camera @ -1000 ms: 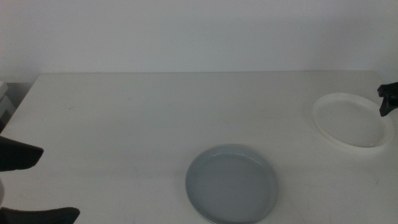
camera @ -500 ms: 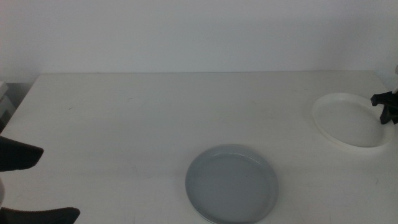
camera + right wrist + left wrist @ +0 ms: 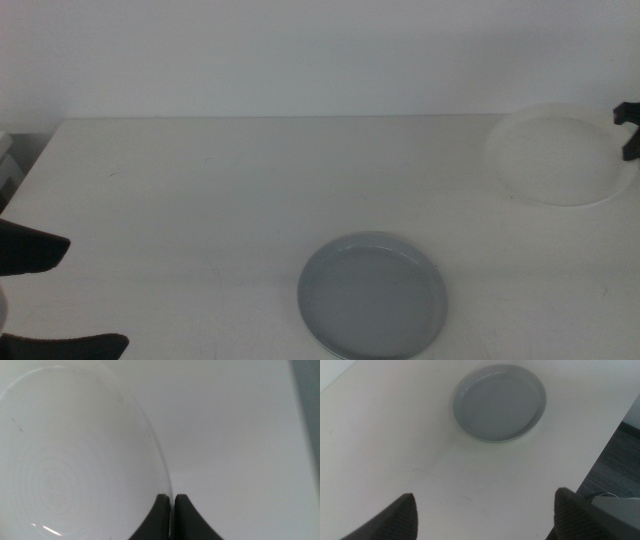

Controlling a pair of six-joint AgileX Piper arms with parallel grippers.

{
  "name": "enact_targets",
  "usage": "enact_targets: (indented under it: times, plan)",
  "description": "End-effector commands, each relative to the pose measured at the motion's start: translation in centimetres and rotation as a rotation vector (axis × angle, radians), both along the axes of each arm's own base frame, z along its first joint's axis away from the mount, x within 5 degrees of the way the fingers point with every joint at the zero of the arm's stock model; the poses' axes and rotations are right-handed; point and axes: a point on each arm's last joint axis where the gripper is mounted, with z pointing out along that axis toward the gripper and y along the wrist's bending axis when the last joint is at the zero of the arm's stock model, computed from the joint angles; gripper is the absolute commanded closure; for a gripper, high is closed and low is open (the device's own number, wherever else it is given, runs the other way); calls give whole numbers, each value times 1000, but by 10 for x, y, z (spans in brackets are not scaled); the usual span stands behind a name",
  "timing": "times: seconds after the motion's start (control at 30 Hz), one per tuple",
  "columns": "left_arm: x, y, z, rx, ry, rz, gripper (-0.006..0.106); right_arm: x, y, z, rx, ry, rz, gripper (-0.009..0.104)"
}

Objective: Stack the three bowls on top of each other.

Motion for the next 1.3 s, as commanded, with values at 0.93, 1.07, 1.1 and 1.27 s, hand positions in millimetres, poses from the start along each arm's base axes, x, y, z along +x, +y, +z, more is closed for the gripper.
enact_targets:
  times: [0.93, 1.07, 1.1, 1.27]
  plan:
    - [1, -2, 12, -64, -51, -1, -5, -82, 232, -22, 164, 23, 453, 96]
    - [0, -2, 12, -63, -50, -1, -5, -82, 232, -28, 157, 52, 461, 96]
    - [0, -2, 12, -63, -50, -1, -5, -81, 232, -29, 154, 55, 462, 96]
    - [0, -2, 12, -63, -50, -1, -5, -81, 231, -30, 134, 54, 465, 94]
